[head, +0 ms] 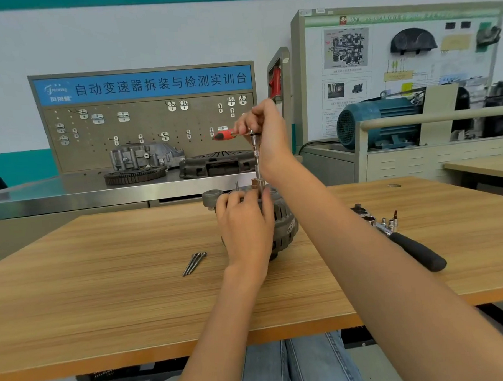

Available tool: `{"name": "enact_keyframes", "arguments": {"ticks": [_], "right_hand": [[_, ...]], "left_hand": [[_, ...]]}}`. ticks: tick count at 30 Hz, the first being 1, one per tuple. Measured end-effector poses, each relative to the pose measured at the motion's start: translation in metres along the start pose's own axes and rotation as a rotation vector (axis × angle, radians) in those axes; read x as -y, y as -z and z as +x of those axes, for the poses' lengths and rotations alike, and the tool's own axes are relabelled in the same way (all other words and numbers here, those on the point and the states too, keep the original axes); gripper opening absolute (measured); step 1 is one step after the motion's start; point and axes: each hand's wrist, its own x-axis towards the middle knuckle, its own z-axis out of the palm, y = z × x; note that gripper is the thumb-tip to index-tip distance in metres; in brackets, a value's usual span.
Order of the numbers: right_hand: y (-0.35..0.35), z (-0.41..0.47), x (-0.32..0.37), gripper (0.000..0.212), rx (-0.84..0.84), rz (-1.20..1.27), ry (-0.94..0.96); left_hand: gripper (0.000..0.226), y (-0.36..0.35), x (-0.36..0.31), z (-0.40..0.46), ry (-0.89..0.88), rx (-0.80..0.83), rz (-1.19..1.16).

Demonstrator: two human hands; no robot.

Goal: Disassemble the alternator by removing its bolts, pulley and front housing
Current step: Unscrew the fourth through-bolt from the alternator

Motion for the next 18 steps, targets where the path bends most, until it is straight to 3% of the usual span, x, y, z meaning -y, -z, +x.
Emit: {"name": "enact_keyframes", "arguments": {"ticks": [3,4,6,8,11,15,18], "right_hand": [[-0.004,-0.007,-0.005,0.039,-0.115,-0.266,0.145],[-0.005,-0.010,-0.008,0.035,-0.132,-0.504,0.255],[-0.003,-0.014,-0.021,0.018,-0.244,-1.241,0.481],[-0.002,-0.018,-0.030,0.026,-0.332,-1.673,0.565],[-0.005,-0.019,-0.029,0.028,-0.341,-1.630,0.590],[-0.005,-0.012,-0.021,0.023,-0.335,-1.364,0.571],[-0.005,-0.008,-0.017,0.038,-0.280,-1.159,0.540]], "left_hand": [[0.024,0.002,0.000,0.003,0.025,0.045,-0.021],[0.021,0.003,0.000,0.003,0.032,0.053,-0.031],[0.016,0.004,0.000,0.003,0.038,0.067,-0.037],[0.018,0.004,0.001,0.002,0.042,0.069,-0.047],[0.018,0.004,0.001,0.002,0.048,0.069,-0.039],[0.018,0.002,-0.001,0.001,0.028,0.032,-0.026],[0.017,0.001,-0.002,0.000,0.042,0.018,-0.033]]}}
